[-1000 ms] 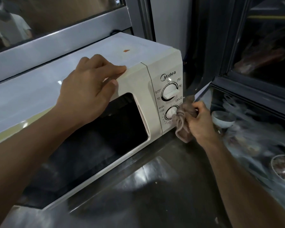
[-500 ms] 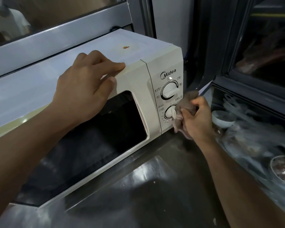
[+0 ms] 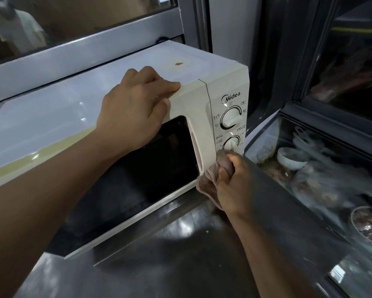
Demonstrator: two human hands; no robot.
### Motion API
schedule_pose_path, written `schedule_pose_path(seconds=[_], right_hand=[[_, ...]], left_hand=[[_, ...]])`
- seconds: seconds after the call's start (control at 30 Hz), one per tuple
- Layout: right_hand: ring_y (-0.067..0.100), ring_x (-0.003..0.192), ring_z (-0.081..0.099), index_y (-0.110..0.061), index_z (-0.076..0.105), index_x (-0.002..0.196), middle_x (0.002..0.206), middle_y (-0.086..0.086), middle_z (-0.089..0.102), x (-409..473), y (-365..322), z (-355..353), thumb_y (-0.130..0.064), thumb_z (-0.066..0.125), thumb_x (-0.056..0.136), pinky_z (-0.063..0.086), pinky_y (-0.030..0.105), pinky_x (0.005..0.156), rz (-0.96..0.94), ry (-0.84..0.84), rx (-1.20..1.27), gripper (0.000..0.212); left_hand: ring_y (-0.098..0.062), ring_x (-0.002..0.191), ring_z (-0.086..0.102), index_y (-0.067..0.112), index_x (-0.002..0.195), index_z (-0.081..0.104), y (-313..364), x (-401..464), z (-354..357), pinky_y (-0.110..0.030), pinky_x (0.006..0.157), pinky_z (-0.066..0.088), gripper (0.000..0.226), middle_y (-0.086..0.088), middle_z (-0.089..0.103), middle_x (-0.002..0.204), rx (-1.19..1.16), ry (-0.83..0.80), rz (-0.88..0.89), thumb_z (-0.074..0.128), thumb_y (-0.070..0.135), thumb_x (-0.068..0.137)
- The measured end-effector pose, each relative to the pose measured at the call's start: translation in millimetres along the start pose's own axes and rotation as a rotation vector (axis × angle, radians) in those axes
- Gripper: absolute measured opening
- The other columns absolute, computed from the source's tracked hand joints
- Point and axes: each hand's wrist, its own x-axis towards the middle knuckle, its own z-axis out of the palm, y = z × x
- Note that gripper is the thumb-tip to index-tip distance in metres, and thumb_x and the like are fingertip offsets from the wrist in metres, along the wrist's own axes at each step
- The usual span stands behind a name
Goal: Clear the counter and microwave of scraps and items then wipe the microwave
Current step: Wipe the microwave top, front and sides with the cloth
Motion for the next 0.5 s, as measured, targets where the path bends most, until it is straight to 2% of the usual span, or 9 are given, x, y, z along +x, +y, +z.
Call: schedule_pose_path(seconds=[0.07, 0.17, 0.33, 0.43, 0.5], right_hand=[[0.011, 0.098, 0.052, -0.013, 0.061, 0.111, 0.111, 0.004, 0.055, 4, -21, -9, 0.002, 0.048, 0.089, 0.033, -0.006, 0.076, -0.055, 0.012, 0.008, 0.030], [0.010, 0.101, 0.053, -0.011, 0.062, 0.114, 0.110, 0.001, 0.057, 15, -48, -11, 0.001, 0.049, 0.088, 0.040, 0.008, 0.085, -0.177, 0.083, 0.028, 0.030], [0.012, 0.100, 0.052, -0.006, 0.059, 0.113, 0.111, 0.006, 0.054, 5, -36, 1, 0.003, 0.047, 0.089, 0.039, 0.011, 0.087, -0.187, 0.161, 0.024, 0.028], [-0.004, 0.097, 0.045, -0.001, 0.057, 0.117, 0.112, 0.004, 0.049, -3, -19, 12, 0.009, 0.045, 0.088, 0.031, -0.003, 0.085, -0.205, 0.207, 0.027, 0.033], [-0.011, 0.094, 0.043, 0.001, 0.054, 0.118, 0.112, 0.001, 0.043, -7, -11, 19, 0.010, 0.044, 0.089, 0.031, -0.005, 0.085, -0.198, 0.220, 0.036, 0.032]], left_hand=[[-0.020, 0.108, 0.044, 0.029, 0.129, 0.056, 0, 0, -1, -0.031, 0.073, 0.035, 0.046, 0.004, 0.055, 0.115, -0.003, -0.007, -0.002, 0.036, 0.028, 0.087], [-0.020, 0.108, 0.044, 0.029, 0.129, 0.055, -1, 1, -2, -0.032, 0.073, 0.035, 0.047, 0.004, 0.054, 0.115, -0.016, -0.019, -0.006, 0.036, 0.029, 0.087], [-0.020, 0.108, 0.044, 0.029, 0.129, 0.055, -2, 1, -1, -0.031, 0.072, 0.032, 0.047, 0.003, 0.054, 0.115, -0.015, -0.028, 0.005, 0.036, 0.030, 0.086], [-0.022, 0.108, 0.044, 0.028, 0.129, 0.056, -1, 2, -1, -0.031, 0.072, 0.031, 0.047, 0.002, 0.055, 0.115, -0.002, -0.014, 0.005, 0.036, 0.029, 0.086], [-0.022, 0.109, 0.044, 0.028, 0.129, 0.056, -1, 1, -1, -0.032, 0.073, 0.032, 0.047, 0.002, 0.054, 0.115, -0.005, -0.018, 0.004, 0.036, 0.029, 0.086]])
